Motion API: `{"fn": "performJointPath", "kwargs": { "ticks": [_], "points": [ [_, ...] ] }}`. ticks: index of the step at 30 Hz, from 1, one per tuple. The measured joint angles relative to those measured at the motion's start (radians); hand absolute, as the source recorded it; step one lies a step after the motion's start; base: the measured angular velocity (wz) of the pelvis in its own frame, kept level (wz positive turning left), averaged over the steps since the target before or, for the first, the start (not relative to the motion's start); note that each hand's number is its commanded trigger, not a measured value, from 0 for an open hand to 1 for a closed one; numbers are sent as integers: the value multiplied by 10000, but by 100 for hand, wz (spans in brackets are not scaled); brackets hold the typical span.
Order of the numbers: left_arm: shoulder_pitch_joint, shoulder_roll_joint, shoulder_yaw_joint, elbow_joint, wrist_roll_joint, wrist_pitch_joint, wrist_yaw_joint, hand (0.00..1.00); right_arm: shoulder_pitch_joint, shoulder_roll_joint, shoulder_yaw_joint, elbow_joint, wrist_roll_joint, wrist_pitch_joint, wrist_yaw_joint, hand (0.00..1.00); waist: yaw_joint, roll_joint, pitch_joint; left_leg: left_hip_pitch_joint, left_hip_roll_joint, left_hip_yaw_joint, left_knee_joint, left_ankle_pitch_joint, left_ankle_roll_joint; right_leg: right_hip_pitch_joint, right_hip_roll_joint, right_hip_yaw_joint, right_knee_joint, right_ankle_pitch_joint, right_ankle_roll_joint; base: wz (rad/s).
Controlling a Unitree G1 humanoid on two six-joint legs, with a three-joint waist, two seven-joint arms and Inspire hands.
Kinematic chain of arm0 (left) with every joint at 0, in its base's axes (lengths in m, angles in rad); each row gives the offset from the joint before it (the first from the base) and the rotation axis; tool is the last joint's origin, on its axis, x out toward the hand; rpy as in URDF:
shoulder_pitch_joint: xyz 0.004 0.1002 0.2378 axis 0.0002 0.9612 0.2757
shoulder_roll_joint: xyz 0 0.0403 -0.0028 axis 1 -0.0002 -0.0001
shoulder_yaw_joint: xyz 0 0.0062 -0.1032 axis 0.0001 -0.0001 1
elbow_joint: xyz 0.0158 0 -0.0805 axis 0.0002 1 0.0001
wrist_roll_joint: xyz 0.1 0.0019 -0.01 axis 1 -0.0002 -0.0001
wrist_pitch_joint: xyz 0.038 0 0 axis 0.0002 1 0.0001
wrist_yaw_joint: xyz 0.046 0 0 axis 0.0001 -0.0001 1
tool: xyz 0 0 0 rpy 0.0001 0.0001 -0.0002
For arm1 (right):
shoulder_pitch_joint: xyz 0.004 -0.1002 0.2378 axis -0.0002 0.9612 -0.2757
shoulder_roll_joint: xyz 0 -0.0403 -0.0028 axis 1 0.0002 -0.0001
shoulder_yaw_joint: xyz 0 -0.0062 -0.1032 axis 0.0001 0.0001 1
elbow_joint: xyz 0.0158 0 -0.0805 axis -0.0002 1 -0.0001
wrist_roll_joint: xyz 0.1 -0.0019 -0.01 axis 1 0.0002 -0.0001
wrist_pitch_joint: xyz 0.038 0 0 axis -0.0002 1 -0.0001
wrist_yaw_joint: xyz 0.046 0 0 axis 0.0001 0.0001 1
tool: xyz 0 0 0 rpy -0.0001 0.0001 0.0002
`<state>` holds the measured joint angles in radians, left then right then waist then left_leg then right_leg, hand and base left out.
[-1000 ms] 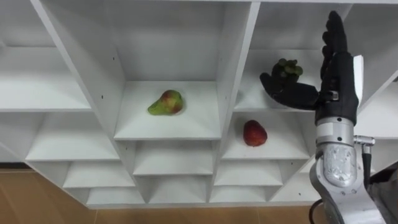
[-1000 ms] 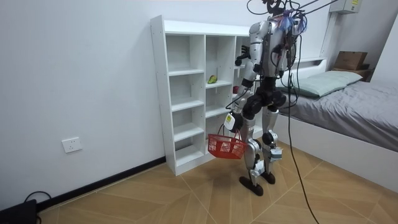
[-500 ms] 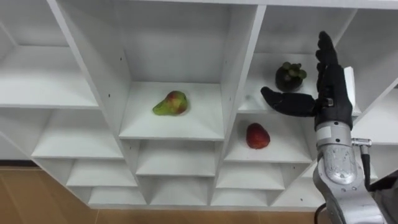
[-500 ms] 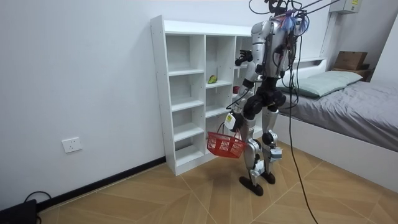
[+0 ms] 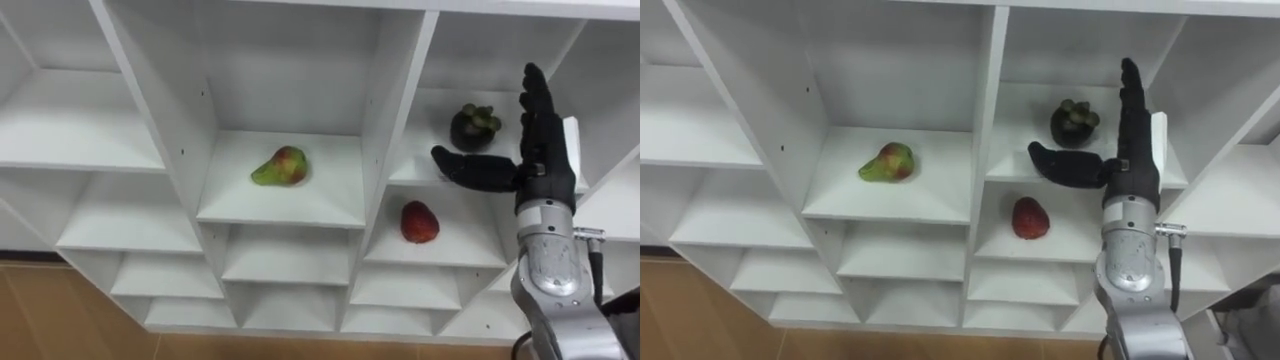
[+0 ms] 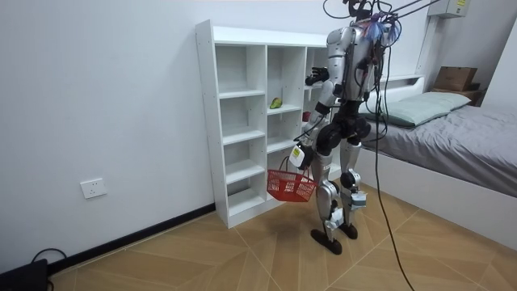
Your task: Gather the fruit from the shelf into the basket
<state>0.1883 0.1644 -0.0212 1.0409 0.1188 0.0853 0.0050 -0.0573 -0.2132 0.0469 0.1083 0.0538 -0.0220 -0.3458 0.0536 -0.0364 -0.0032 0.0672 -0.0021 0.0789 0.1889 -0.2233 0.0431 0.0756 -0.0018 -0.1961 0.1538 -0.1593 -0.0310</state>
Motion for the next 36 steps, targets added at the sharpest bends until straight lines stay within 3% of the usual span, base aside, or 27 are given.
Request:
{"fn": "performJointPath", "kwargs": {
  "ticks": [3,8,21,24,36],
  "points": [
    [-3,0,97,-61,17,12,-94,100,-225,0,-31,404,191,50,14,0,0,-75,73,-3,3,0,-3,0,0,5,2,-2,-8,0,0,0],
    [1,14,165,-206,15,225,-115,100,-441,-22,-31,491,191,247,232,0,-63,-100,100,-18,0,-12,-70,-2,0,3,1,-13,-13,0,0,0],
    [6,40,364,-538,40,425,-179,100,-1087,-310,-40,1559,-157,260,904,0,-189,-175,35,-16,0,-32,-67,-1,0,-15,11,22,19,2,-1,0],
    [-3,25,595,-539,38,486,-181,100,-1167,-317,-187,1594,-311,465,1193,0,-174,-161,27,-18,1,-33,-60,-1,0,-16,12,23,41,2,-2,0],
    [4,28,588,-537,32,760,-192,100,-1326,-323,-307,1781,-568,690,1457,0,-168,-175,15,-14,-1,-76,-8,0,1,-36,6,20,157,2,-1,0]
  ]
}}
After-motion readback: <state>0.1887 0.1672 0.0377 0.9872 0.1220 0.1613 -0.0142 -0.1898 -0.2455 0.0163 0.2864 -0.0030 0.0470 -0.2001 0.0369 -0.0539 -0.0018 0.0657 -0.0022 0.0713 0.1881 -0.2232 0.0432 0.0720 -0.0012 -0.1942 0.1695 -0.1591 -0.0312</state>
